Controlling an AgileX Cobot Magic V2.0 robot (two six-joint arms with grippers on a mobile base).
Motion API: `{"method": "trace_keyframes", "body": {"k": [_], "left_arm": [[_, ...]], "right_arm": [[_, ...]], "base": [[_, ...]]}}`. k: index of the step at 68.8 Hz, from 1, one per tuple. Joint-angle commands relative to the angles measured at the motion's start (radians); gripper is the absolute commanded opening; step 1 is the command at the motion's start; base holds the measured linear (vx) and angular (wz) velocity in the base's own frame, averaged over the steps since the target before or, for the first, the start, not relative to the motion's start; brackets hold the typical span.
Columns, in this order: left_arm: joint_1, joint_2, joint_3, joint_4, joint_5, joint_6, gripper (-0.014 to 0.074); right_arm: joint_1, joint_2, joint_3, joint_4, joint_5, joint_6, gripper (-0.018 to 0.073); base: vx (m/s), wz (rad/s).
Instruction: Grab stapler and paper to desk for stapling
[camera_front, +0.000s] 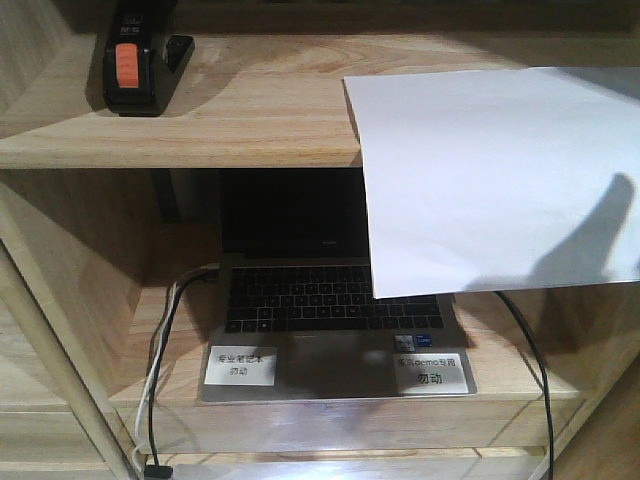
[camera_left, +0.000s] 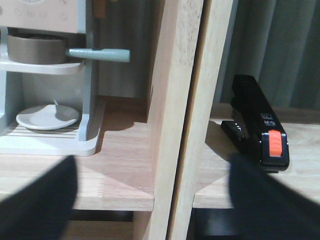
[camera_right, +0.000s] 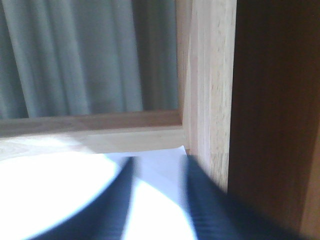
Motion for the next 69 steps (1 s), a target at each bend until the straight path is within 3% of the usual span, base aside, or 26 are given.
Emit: {"method": "trace_keyframes", "body": {"k": [1, 8, 19, 27, 43, 52, 61, 69], "left_arm": [[0.004, 0.015, -0.024, 0.000, -0.064, -0.004, 0.0687], [0.004, 0.015, -0.024, 0.000, -0.064, -0.004, 0.0707], [-0.018, 0.020, -0.024, -0.006, -0.065, -0.004, 0.0700], [-0.059, 0.026, -0.024, -0.059, -0.069, -0.004, 0.0695], [-0.264, 0.065, -0.024, -0.080, -0.084, 0.000, 0.0680], [-0.425, 0.112, -0.024, -0.080, -0.088, 0.001, 0.0677], [-0.558, 0.163, -0.024, -0.080, -0.088, 0.077, 0.0672], [-0.628, 0.207, -0.024, -0.080, -0.101, 0.132, 0.0662]], "right_arm": [[-0.005, 0.012, -0.030, -0.002, -0.073, -0.006, 0.0531], [-0.005, 0.012, -0.030, -0.004, -0.073, -0.006, 0.0727], [-0.005, 0.012, -0.030, -0.004, -0.073, -0.006, 0.0720], [-0.005, 0.012, -0.030, -0.004, -0.074, -0.006, 0.0697], [-0.005, 0.012, -0.030, -0.004, -0.072, 0.000, 0.0599], [-0.005, 0.012, -0.030, -0.004, -0.072, -0.006, 0.0526], [-0.005, 0.012, -0.030, -0.004, -0.072, -0.006, 0.0466], [-0.005, 0.012, -0.030, -0.004, -0.072, -0.006, 0.0425]], "base": [[0.00, 0.00], [0.00, 0.00], [0.00, 0.00], [0.00, 0.00], [0.00, 0.00], [0.00, 0.00], [0.00, 0.00], [0.00, 0.00]]}}
